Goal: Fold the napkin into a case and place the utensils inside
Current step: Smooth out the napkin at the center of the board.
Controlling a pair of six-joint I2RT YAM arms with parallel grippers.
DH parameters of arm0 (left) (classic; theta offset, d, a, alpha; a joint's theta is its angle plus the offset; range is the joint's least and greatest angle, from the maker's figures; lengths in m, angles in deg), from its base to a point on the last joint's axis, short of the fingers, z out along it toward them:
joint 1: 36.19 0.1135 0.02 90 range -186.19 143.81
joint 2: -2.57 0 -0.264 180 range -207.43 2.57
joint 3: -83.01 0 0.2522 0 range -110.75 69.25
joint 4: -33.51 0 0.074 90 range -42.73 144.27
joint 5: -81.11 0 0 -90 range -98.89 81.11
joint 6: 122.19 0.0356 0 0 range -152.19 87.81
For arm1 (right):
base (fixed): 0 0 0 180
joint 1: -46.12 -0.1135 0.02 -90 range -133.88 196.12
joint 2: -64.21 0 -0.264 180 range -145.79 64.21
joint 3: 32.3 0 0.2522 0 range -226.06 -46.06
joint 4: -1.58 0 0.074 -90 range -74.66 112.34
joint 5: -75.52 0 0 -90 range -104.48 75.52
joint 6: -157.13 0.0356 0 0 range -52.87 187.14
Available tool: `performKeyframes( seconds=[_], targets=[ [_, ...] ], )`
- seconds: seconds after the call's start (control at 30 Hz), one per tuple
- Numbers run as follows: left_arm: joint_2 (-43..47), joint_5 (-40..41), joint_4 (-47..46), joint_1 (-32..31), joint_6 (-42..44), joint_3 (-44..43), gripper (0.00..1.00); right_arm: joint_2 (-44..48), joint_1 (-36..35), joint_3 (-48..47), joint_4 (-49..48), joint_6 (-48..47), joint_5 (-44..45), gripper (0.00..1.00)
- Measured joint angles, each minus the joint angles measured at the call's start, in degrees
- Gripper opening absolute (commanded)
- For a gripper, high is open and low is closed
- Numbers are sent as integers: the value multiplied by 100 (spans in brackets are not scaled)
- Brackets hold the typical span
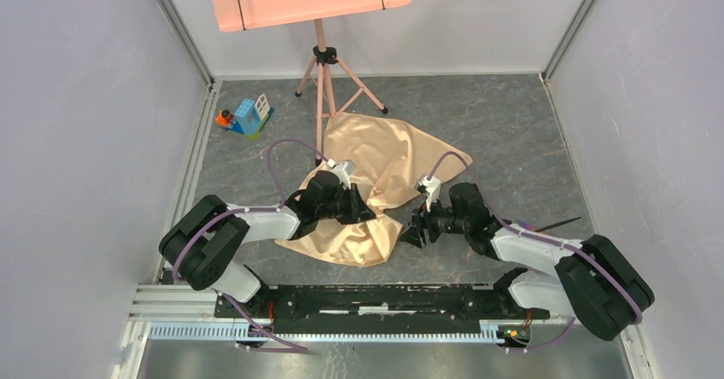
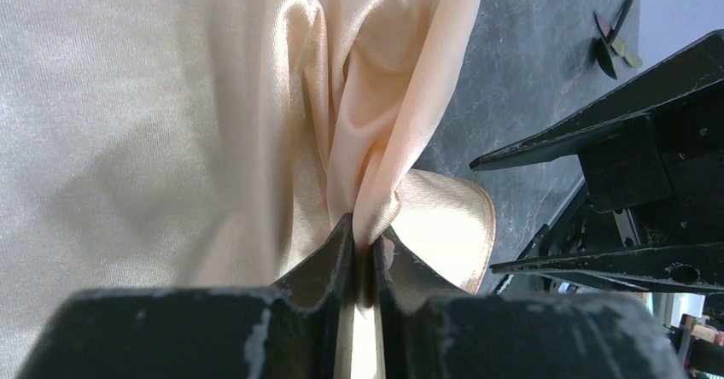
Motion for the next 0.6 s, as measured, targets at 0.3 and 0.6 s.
performKeyframes(
  seconds=[0.3,0.6],
  targets=[
    [-98,-201,-212,94,-17,55,13,304,-125,636,-590,15,651,51],
    [-146,-317,-369,109,-144,63,11,-291,-656,1019,-2321,455,1259,45]
  ],
)
